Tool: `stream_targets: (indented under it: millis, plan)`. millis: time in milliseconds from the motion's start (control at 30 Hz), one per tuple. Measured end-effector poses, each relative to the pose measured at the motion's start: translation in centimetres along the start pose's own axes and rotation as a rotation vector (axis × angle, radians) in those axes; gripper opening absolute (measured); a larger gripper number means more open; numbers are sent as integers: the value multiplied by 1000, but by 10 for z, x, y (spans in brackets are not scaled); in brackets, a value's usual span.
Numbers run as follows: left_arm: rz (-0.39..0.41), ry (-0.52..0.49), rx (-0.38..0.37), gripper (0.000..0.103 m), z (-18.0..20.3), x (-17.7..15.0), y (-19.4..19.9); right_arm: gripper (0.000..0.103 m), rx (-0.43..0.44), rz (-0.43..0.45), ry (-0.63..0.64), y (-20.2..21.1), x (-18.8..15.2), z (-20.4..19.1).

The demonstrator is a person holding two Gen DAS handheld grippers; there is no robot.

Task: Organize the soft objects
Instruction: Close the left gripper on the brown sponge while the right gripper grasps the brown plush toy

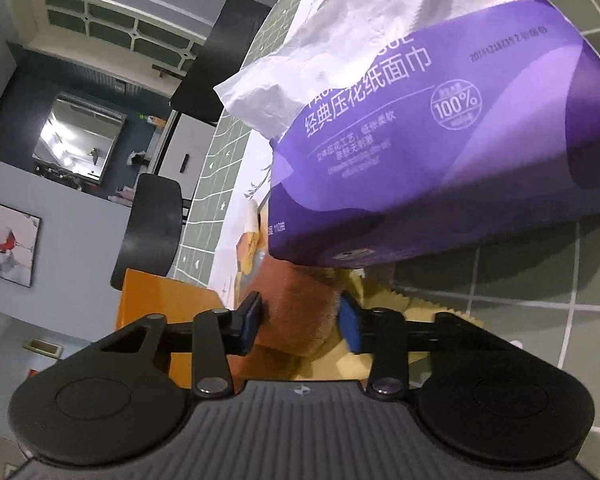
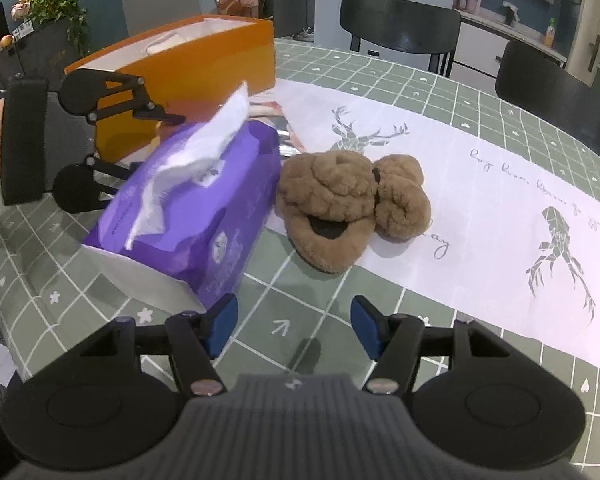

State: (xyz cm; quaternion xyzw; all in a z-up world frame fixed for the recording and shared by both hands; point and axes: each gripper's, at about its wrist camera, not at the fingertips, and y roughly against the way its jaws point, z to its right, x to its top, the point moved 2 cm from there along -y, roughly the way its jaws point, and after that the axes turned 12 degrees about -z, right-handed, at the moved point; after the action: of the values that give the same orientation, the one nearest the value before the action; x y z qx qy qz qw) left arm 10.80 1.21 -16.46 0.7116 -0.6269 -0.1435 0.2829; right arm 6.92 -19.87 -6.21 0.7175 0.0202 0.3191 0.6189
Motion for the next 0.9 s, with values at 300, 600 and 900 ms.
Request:
stream_targets:
  millis: [300, 600, 900]
  plan:
    - [70, 179, -47, 40, -27, -13, 31, 66, -20, 31, -119, -5, 4, 24]
    - [140, 571, -330, 39, -80, -48, 77, 78, -8, 66, -260, -22, 20, 39]
    - [74, 809, -536, 39, -108, -86, 76, 81, 79, 80, -549, -60, 56, 66]
